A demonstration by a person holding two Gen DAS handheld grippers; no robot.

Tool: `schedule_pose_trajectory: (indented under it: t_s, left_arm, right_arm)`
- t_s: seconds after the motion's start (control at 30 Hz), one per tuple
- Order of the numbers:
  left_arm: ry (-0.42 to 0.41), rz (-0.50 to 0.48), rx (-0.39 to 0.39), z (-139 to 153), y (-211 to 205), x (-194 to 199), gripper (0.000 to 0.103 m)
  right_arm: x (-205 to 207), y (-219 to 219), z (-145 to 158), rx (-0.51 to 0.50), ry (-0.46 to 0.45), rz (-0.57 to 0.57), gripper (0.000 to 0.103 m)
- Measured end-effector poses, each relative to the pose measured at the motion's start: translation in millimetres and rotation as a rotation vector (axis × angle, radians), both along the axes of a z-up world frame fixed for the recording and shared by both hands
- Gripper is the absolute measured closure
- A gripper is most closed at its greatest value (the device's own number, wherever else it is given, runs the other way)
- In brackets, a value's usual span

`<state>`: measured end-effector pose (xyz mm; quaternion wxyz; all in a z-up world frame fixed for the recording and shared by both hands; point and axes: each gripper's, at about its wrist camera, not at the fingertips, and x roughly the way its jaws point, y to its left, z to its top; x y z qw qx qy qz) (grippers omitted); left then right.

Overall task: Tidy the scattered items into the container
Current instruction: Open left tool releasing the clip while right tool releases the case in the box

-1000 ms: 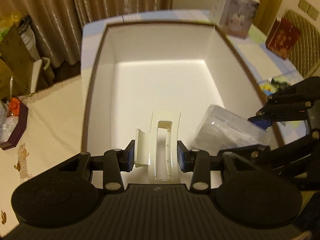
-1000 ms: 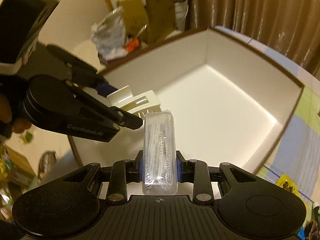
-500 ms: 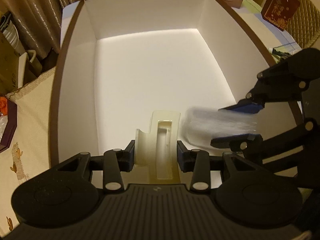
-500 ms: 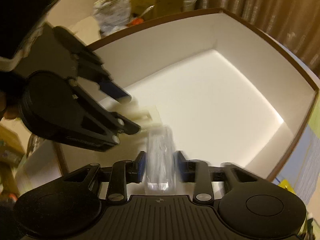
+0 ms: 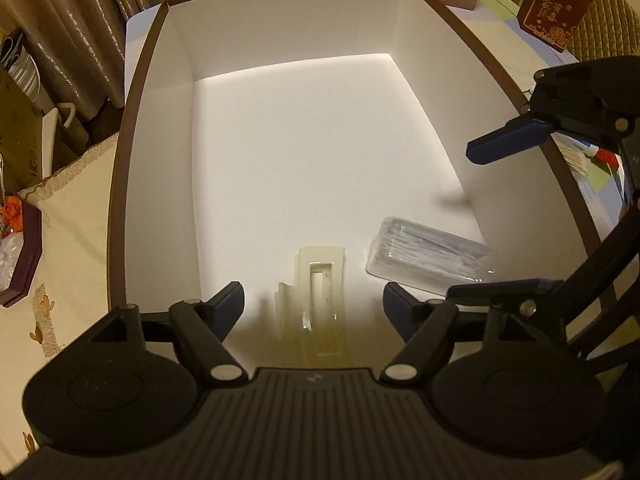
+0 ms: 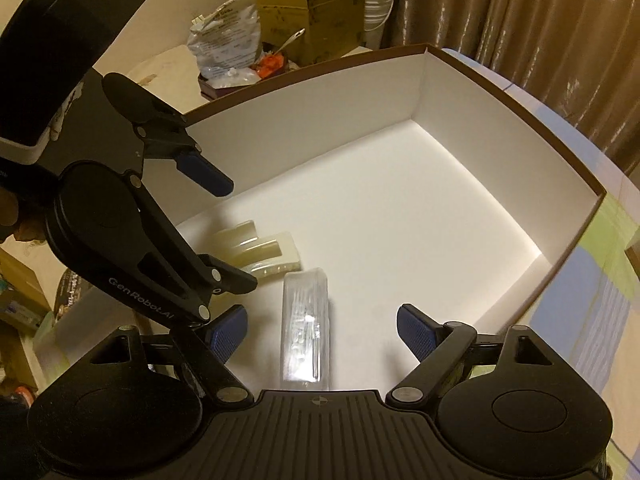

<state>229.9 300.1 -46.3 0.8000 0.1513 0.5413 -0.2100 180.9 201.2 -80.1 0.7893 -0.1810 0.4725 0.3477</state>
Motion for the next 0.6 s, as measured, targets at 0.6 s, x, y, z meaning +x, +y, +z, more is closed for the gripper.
schedule_pose_trajectory:
  t_s: [0.6]
  left_arm:
    - [-0.067, 0.038, 0.04, 23.6, -9.0, -24.3, 0.013]
  right_arm:
    - [-28.7, -10.9, 20.9, 0.034, -0.063, -0.032, 0.002]
